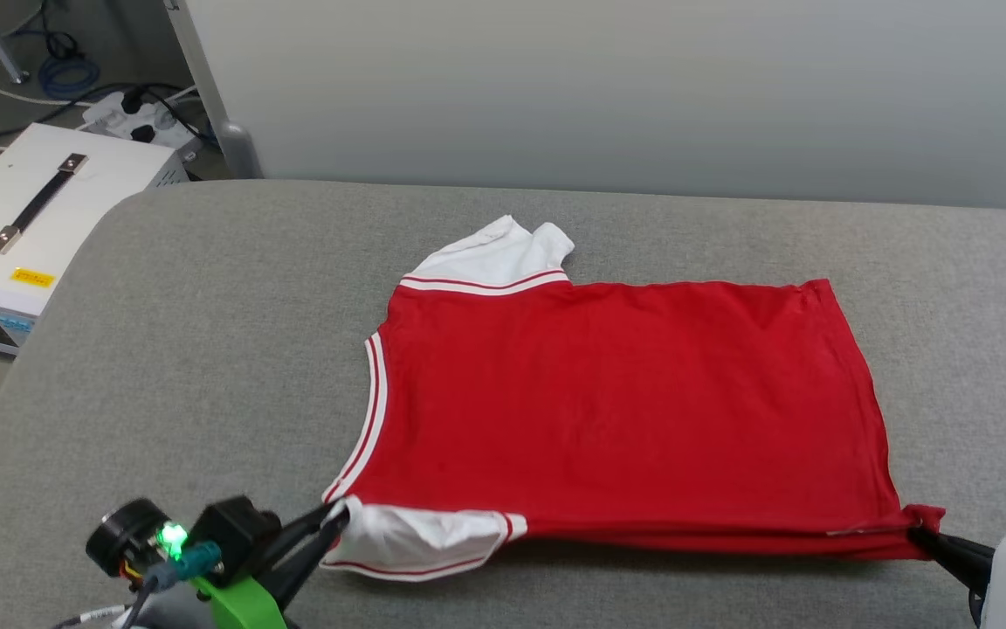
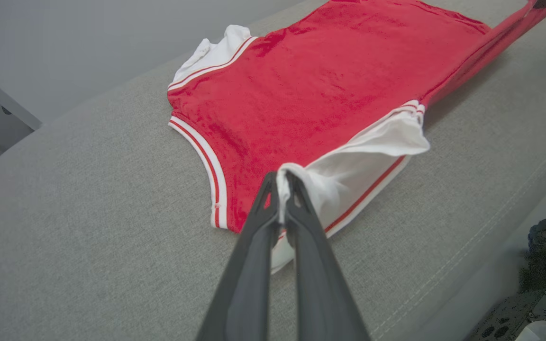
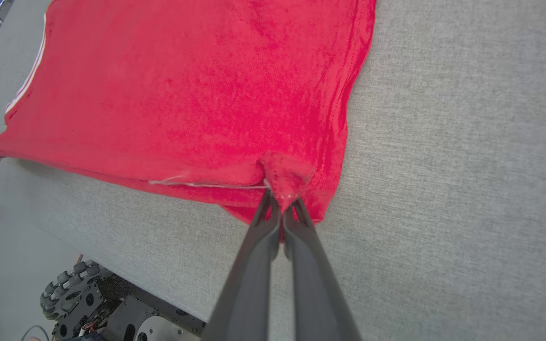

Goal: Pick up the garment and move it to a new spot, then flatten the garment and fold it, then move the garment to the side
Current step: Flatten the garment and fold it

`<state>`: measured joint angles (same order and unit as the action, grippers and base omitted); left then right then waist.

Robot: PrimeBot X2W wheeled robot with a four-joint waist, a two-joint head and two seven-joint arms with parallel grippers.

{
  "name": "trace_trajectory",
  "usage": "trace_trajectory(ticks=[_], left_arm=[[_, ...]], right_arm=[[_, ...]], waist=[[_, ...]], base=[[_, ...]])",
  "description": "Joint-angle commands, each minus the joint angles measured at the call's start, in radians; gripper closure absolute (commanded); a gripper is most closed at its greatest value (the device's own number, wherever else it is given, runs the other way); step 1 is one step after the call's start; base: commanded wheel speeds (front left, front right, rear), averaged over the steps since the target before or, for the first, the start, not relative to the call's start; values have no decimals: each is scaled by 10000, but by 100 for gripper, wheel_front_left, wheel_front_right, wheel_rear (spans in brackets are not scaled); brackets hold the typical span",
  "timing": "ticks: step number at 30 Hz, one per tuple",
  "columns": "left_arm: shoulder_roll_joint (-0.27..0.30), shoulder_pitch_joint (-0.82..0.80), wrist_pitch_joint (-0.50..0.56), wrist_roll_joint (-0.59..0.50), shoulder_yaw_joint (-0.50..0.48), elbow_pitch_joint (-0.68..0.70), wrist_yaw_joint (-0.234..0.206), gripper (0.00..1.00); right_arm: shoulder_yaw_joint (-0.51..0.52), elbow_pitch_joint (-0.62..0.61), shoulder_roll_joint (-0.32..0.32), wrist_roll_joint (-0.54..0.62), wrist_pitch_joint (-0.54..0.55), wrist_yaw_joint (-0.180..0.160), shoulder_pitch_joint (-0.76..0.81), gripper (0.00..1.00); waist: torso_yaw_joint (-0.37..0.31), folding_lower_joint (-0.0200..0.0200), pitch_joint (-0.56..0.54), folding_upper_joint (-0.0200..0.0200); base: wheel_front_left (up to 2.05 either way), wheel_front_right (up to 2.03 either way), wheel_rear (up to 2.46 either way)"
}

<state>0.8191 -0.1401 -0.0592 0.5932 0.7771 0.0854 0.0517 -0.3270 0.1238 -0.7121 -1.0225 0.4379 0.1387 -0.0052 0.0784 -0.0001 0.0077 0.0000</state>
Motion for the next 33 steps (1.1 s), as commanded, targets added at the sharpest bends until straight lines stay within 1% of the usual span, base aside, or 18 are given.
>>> trace_trajectory(ticks=[1, 7, 14, 23, 30, 31, 32, 33], left_arm=[[-181, -752, -27, 190, -361, -158, -17, 100], [-426, -1741, 166, 127, -428, -794, 224, 100], [-897, -2758, 403, 74, -251, -1741, 468, 100], [-1628, -3524, 126, 58, 260, -3887, 686, 100], [-2120, -4112, -327, 148, 763, -5125, 769, 100], [-2197, -4199, -327, 157, 882, -5326, 775, 84], [-2262, -4262, -346, 177, 959, -5487, 778, 60], [-2348, -4331, -373, 224, 1022, -5705, 780, 0]], right_arm=[[414, -252, 235, 388, 297, -80, -341, 100], [823, -305, 710, 1142, 688, -80, -1012, 100], [864, 52, 1176, 1883, 1060, -80, -1939, 100], [440, 912, 1584, 2419, 1004, -80, -2849, 100], [69, 1578, 1663, 2589, 744, -80, -3270, 100], [29, 1702, 1670, 2598, 708, -80, -3301, 100], [2, 1799, 1678, 2598, 687, -80, -3322, 100], [-12, 1916, 1691, 2622, 637, -80, -3353, 55]], waist=[[-122, 1, 519, 0], [-254, 1, 1024, 0], [-345, 1, 1700, 0], [-435, 1, 2051, 0], [-393, 1, 2135, 0], [-378, 1, 2128, 0], [-366, 1, 2119, 0], [-356, 1, 2101, 0]], base=[[0, 0, 0], [0, 0, 0], [0, 0, 0], [0, 0, 0], [0, 0, 0], [0, 0, 0], [0, 0, 0], [0, 0, 0]])
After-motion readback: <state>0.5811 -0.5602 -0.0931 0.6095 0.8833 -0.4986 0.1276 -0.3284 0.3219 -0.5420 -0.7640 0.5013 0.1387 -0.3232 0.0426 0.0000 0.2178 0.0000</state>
